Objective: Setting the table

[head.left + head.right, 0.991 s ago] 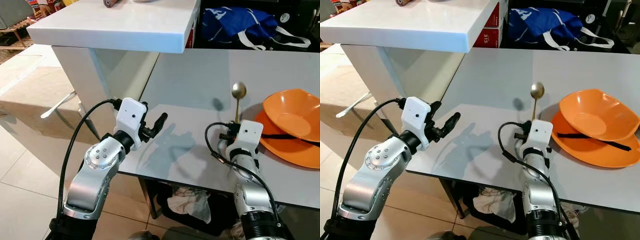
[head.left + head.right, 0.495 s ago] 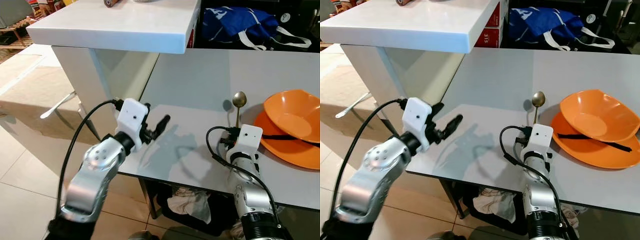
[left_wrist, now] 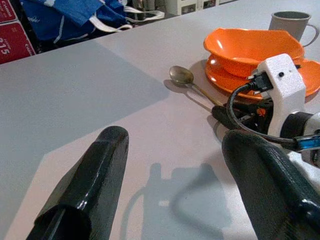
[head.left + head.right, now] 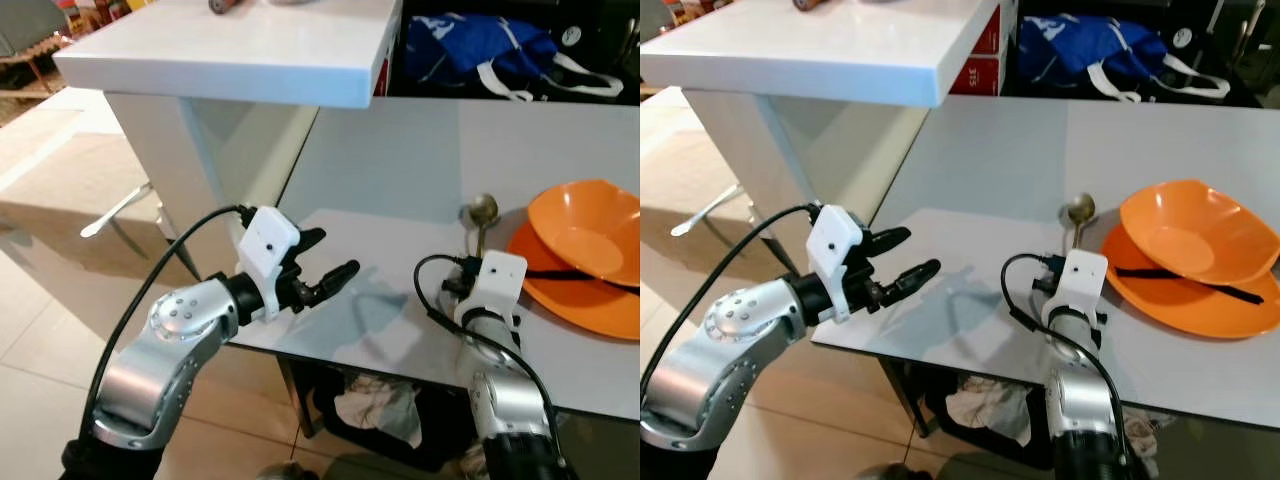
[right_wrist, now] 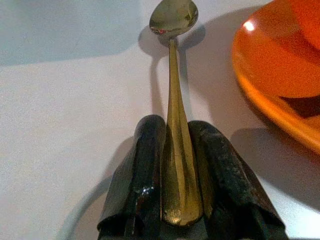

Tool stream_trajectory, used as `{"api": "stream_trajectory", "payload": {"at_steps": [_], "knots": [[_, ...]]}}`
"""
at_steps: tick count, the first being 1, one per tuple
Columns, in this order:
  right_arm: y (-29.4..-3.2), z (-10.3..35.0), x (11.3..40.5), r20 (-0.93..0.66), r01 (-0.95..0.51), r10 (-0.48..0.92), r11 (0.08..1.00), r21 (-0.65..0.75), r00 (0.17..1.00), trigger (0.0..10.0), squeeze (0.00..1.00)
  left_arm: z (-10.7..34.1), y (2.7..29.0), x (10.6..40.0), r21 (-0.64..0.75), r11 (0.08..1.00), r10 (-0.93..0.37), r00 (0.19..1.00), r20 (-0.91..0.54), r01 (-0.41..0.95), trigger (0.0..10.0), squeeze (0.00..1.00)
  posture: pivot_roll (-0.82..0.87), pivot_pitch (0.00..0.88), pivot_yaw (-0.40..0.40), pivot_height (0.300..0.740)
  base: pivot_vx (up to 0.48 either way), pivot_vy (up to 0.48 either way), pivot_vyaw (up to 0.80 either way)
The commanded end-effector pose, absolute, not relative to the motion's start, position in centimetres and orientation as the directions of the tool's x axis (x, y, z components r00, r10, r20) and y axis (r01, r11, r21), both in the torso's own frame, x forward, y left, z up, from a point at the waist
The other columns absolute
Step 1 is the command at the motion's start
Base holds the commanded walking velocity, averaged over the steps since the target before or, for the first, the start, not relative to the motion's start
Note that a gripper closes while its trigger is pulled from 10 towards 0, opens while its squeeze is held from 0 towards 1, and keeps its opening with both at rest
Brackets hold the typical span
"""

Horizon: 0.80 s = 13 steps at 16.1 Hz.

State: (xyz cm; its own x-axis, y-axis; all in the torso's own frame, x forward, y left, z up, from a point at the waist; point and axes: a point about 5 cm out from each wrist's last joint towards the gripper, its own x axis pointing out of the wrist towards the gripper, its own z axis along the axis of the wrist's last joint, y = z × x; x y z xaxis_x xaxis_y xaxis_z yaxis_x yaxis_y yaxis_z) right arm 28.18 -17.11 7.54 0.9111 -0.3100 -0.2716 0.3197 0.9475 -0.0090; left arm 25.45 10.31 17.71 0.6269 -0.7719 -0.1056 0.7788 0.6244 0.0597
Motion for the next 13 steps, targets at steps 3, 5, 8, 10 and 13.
{"api": "stream_trajectory", "payload": {"at_steps": [3,5,8,10,13], "knots": [[-16.7,9.4,27.8,-0.254,0.307,-0.300,0.952,-0.012,0.919,10.0,0.00,17.8,10.5,25.5,0.057,0.629,-0.769,0.631,-0.105,0.776,10.0,0.00,0.10,0.000,0.090,0.740,0.000,0.000,0.00],[-16.9,10.9,27.6,-0.249,0.317,-0.307,0.948,0.001,0.919,10.0,0.00,17.6,10.3,25.6,0.055,0.633,-0.766,0.635,-0.103,0.772,10.0,0.00,0.09,0.000,0.083,0.740,0.000,0.000,0.00],[-16.3,12.1,27.4,-0.294,0.301,-0.270,0.951,0.064,0.917,10.0,0.00,17.5,10.2,25.6,0.053,0.635,-0.764,0.637,-0.101,0.771,10.0,0.00,0.08,0.000,0.078,0.740,0.000,0.000,0.00],[-16.0,12.0,27.1,-0.351,0.306,-0.249,0.944,0.119,0.903,10.0,0.00,17.5,10.1,25.6,0.052,0.637,-0.763,0.639,-0.097,0.769,10.0,0.00,0.08,0.000,0.076,0.740,0.000,0.000,0.00],[-16.0,11.3,26.7,-0.423,0.318,-0.245,0.941,0.112,0.872,10.0,0.00,17.6,9.9,25.6,0.051,0.642,-0.760,0.644,-0.089,0.765,10.0,0.00,0.08,0.000,0.073,0.740,0.000,0.000,0.00]]}}
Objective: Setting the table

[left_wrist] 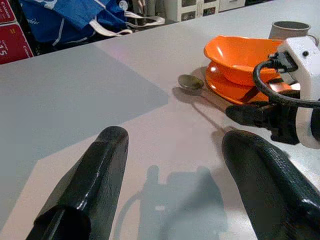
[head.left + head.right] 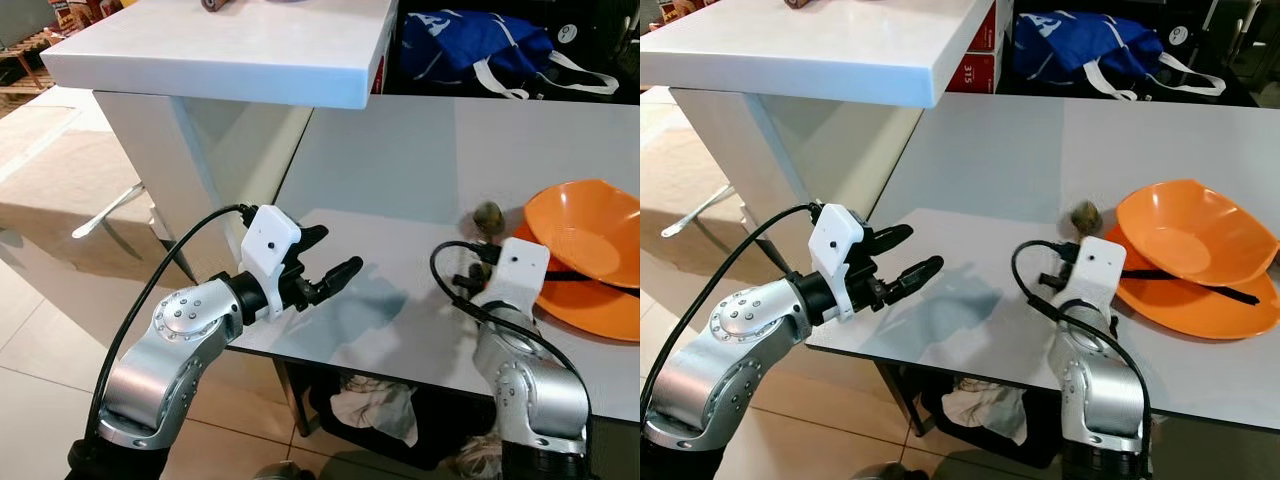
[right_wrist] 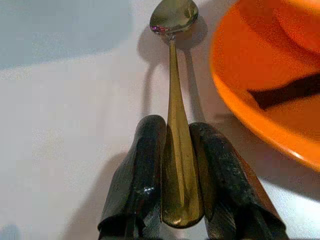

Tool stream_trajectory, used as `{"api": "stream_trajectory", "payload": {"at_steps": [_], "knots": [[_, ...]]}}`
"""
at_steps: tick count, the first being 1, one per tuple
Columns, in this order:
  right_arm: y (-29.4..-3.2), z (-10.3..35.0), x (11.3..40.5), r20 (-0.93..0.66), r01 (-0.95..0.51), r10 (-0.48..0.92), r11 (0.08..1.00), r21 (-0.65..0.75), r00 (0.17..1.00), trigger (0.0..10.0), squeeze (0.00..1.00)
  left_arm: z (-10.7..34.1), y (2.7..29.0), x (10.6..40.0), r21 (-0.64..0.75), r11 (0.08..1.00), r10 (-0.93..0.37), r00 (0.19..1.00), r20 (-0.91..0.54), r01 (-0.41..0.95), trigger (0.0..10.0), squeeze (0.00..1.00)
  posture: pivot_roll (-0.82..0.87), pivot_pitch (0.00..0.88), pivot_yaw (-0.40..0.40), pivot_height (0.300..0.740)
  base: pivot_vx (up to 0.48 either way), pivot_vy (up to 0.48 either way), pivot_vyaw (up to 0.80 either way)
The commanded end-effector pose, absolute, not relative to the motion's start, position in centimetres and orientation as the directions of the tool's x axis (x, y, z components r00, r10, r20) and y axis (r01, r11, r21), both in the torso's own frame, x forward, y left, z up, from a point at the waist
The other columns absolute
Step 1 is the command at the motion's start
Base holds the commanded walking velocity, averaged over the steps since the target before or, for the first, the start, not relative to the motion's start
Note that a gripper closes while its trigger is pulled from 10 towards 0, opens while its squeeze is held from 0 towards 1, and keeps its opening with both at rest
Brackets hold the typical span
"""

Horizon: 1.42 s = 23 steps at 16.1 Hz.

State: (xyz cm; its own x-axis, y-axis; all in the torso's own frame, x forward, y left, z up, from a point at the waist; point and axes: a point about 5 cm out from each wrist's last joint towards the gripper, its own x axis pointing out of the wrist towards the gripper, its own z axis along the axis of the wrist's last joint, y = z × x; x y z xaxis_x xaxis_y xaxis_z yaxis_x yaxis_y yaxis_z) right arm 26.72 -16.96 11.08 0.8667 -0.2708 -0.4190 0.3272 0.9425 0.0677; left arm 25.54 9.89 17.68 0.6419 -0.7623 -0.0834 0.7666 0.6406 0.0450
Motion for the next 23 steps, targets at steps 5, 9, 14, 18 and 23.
{"api": "stream_trajectory", "payload": {"at_steps": [5,9,14,18,23], "knots": [[-15.9,10.4,26.4,-0.493,0.299,-0.218,0.950,0.091,0.842,10.0,0.00,17.8,9.7,25.6,0.053,0.646,-0.757,0.648,-0.079,0.761,10.0,0.00,0.08,0.000,0.074,0.740,0.000,0.000,0.00],[-15.9,9.4,26.0,-0.535,0.289,-0.204,0.954,0.080,0.820,10.0,0.00,18.0,9.5,25.5,0.054,0.649,-0.755,0.651,-0.072,0.759,10.0,0.00,0.08,0.000,0.074,0.740,0.000,0.000,0.00],[-16.4,8.4,25.8,-0.571,0.299,-0.217,0.953,0.053,0.792,10.0,1.00,18.1,9.4,25.6,0.056,0.649,-0.755,0.652,-0.070,0.759,10.0,0.00,0.08,0.000,0.079,0.740,0.000,0.000,0.00],[-16.3,8.1,25.8,-0.574,0.296,-0.216,0.954,0.048,0.790,10.0,1.00,18.0,9.4,25.7,0.056,0.651,-0.754,0.653,-0.069,0.757,10.0,0.00,0.08,0.000,0.080,0.740,0.000,0.000,0.00],[-16.4,8.7,25.9,-0.546,0.292,-0.221,0.955,0.046,0.808,10.0,1.00,18.0,9.3,26.1,0.059,0.655,-0.751,0.657,-0.064,0.754,10.0,0.00,0.07,0.000,0.083,0.740,0.000,0.000,0.00]]}}
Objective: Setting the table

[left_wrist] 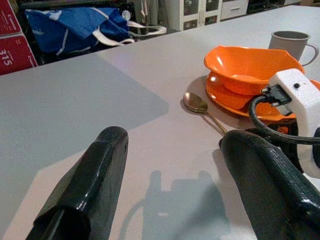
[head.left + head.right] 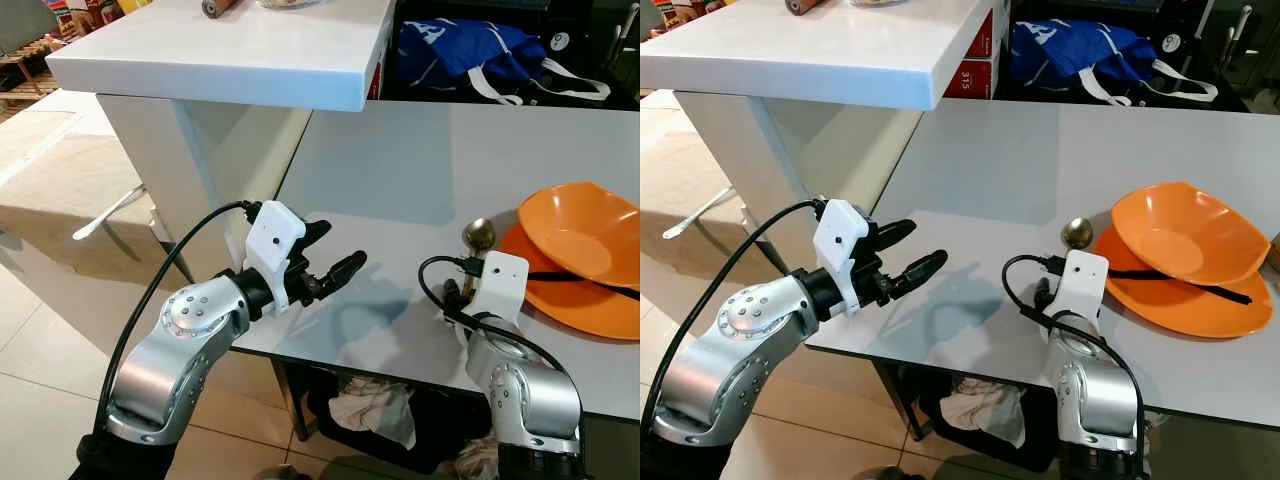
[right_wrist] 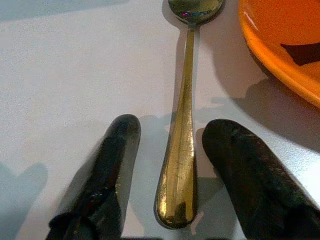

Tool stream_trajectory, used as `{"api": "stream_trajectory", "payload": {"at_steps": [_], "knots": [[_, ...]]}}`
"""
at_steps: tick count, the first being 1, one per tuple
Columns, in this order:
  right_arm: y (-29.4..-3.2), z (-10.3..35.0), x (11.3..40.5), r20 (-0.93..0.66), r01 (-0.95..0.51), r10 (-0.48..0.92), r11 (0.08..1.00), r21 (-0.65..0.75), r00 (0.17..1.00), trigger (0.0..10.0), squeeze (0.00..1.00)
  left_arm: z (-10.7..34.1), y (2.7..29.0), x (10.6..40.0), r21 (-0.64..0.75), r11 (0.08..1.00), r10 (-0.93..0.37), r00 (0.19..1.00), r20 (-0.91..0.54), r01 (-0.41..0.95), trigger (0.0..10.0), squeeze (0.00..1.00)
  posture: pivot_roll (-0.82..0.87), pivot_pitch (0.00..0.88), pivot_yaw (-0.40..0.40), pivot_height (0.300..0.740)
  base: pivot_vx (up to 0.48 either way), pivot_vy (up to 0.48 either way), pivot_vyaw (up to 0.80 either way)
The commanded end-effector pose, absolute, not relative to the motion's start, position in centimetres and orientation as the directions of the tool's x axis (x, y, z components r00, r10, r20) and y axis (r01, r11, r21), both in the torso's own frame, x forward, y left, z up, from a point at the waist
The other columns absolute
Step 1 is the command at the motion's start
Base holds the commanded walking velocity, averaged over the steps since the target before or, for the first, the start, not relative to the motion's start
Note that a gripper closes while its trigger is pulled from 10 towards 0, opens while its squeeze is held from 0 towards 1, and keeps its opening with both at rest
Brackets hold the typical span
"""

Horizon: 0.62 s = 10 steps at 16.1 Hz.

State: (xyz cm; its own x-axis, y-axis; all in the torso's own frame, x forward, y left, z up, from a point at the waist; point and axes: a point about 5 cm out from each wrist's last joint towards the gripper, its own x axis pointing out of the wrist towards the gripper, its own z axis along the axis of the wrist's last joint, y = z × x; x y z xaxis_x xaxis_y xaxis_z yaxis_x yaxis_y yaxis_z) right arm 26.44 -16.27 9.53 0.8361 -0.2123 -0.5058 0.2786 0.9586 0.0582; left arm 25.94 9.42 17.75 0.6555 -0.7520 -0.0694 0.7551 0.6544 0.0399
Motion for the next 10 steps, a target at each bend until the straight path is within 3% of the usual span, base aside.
{"api": "stream_trajectory", "payload": {"at_steps": [1,4,8,10], "knots": [[-16.5,8.9,25.9,-0.530,0.290,-0.225,0.956,0.041,0.818,10.0,1.00,18.0,9.2,26.3,0.059,0.654,-0.752,0.657,-0.060,0.754,10.0,0.00,0.06,0.000,0.086,0.740,0.000,0.000,0.00],[-17.2,10.9,26.2,-0.392,0.296,-0.291,0.954,-0.051,0.872,10.0,1.00,18.0,8.9,27.2,0.052,0.655,-0.752,0.657,-0.046,0.754,10.0,0.00,0.03,0.000,0.092,0.740,0.000,0.000,0.00],[-17.3,12.1,26.2,-0.310,0.294,-0.299,0.954,-0.064,0.902,10.0,1.00,17.9,8.5,27.8,0.045,0.655,-0.754,0.656,-0.029,0.754,10.0,0.00,0.01,0.000,0.095,0.740,0.000,0.000,0.00],[-17.3,13.8,26.2,-0.125,0.276,-0.286,0.957,-0.090,0.950,10.0,1.00,17.7,8.2,28.8,0.040,0.672,-0.739,0.673,-0.008,0.739,10.0,0.00,0.00,0.000,0.099,0.740,0.000,0.000,0.00]]}}
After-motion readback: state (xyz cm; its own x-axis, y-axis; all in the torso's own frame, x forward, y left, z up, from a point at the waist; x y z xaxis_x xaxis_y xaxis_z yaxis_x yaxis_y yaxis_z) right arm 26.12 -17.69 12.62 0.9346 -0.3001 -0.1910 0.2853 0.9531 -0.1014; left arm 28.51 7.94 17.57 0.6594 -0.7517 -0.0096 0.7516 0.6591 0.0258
